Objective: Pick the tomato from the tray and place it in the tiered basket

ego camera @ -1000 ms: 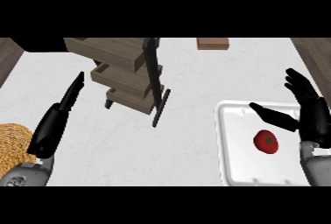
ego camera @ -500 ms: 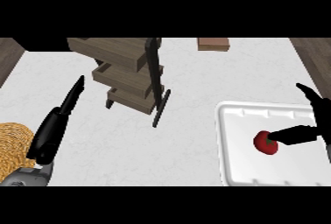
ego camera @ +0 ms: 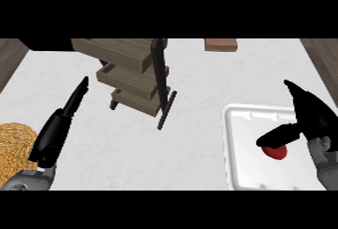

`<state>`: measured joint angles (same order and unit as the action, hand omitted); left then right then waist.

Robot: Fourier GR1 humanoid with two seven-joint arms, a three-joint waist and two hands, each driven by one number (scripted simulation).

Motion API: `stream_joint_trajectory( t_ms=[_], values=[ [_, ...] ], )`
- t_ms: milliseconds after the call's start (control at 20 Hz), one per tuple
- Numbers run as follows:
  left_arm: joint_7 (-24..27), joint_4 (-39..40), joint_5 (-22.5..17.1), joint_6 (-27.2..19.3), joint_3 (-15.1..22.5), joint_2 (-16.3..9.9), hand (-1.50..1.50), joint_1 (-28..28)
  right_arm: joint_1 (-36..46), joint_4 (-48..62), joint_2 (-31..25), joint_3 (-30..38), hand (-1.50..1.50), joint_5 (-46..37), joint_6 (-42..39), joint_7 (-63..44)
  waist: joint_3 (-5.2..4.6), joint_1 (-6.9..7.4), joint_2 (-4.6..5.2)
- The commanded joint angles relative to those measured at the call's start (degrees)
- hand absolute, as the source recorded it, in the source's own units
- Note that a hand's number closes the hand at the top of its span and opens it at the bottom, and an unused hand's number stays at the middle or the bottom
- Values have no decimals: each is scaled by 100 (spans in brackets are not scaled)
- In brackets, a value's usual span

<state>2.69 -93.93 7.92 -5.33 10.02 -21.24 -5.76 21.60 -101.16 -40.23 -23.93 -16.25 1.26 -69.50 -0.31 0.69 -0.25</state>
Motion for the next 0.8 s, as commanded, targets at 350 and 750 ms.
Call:
stream_joint_trajectory(
  t_ms=[350,750],
  values=[
    [115,162,-56,163,-173,-57,0,-217,642,1477,1047,-544,-150,-882,-488,-1571,5,58,54],
    [-57,-52,-19,158,-112,14,0,24,461,2010,1349,-275,-150,-1243,-830,-1572,12,-64,-2]
  ],
)
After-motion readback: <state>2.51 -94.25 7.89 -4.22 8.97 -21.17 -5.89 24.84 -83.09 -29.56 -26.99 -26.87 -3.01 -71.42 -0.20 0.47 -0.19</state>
